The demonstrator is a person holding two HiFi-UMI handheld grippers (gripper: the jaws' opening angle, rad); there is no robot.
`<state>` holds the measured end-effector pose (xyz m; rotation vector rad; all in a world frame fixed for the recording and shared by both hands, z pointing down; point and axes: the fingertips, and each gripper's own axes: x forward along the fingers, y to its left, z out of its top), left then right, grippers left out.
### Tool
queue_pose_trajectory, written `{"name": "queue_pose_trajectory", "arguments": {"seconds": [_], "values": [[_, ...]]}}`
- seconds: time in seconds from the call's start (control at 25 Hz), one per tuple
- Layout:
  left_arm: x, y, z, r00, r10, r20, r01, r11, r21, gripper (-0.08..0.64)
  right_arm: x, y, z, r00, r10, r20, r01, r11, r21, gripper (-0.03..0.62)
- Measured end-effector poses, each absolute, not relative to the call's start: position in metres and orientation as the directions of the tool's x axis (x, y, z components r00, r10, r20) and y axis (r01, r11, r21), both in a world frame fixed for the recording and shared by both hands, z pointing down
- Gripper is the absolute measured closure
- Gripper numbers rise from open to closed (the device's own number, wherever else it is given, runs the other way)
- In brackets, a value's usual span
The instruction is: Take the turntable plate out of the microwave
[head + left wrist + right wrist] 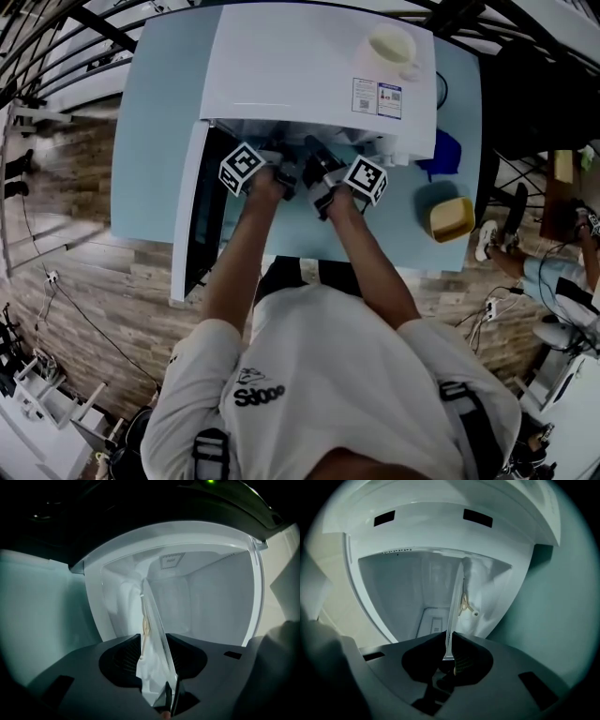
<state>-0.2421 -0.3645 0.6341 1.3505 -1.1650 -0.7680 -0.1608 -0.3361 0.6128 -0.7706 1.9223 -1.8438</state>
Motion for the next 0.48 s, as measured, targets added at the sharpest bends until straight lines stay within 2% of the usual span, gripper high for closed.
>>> {"name": "queue_pose_trajectory", "arguments": {"seconds": [0.48], "values": [[-0.238, -0.362, 0.633, 0.340, -0.936, 0.096, -0.160, 0.043, 0.986, 0.407, -0.152, -0.309, 0.615, -0.750, -0.644, 0.151, -0.169, -0.034, -0.985, 0.558]]}}
